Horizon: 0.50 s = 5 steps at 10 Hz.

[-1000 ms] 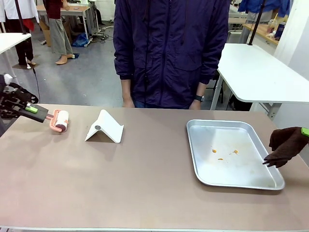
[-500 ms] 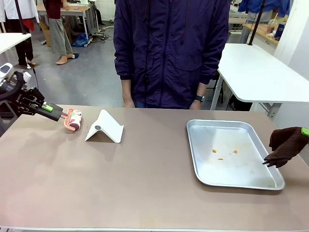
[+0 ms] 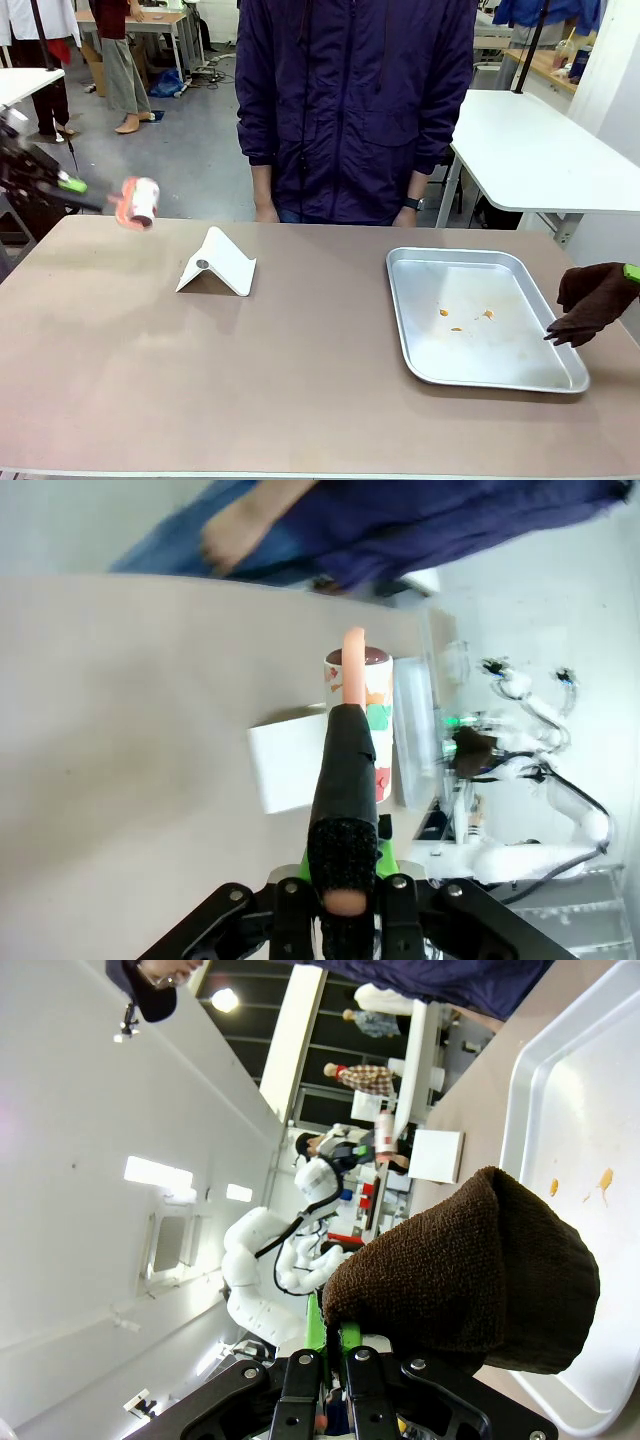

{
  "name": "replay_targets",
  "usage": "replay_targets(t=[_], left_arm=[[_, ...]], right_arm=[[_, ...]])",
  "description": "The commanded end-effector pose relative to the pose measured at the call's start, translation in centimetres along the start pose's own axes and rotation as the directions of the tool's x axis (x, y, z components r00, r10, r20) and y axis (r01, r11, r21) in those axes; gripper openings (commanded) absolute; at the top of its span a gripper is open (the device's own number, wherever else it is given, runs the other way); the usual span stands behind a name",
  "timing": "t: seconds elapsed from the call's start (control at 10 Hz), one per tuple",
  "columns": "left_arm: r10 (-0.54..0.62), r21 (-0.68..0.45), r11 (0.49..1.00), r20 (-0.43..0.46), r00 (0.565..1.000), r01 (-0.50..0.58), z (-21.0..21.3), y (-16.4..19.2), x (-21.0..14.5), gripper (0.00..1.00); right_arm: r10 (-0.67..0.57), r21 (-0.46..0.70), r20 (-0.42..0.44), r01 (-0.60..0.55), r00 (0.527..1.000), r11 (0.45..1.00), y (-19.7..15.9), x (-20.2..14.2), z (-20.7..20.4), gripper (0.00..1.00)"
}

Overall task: Clean the surface of the table.
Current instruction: If a person points to the right, clean the right side of the table with your right hand, and if they point to the left, clean the left side with your left hand.

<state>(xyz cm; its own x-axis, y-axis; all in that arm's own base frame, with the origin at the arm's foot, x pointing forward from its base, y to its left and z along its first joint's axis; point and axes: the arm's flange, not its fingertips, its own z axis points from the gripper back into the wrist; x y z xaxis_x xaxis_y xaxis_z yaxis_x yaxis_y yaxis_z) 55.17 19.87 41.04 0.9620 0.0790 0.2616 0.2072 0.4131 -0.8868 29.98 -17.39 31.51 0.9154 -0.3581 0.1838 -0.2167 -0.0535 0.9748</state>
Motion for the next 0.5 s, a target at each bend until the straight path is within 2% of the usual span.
replay_targets(t=[0.0, 0.3, 0.4], left_arm=[[-0.083, -0.171, 0.982, 0.021, 0.996, 0.085, 4.5, -2.1, -4.4, 0.22], [-0.016, -0.193, 0.981, -0.064, 0.998, 0.003, 10.3, -1.3, -11.5, 0.22], [0.011, -0.191, 0.981, -0.056, 0.998, -0.022, 11.7, -0.3, -14.3, 0.22]], right_arm=[[-0.006, -0.004, 0.0, 0.006, 1.0, 1.0, 0.6, 0.0, -0.1, 0.0], [-0.006, -0.004, 0.0, 0.006, 1.0, 1.0, 0.6, 0.0, -0.1, 0.0], [-0.006, -0.004, 0.0, 0.006, 1.0, 1.0, 0.6, 0.0, -0.1, 0.0]])
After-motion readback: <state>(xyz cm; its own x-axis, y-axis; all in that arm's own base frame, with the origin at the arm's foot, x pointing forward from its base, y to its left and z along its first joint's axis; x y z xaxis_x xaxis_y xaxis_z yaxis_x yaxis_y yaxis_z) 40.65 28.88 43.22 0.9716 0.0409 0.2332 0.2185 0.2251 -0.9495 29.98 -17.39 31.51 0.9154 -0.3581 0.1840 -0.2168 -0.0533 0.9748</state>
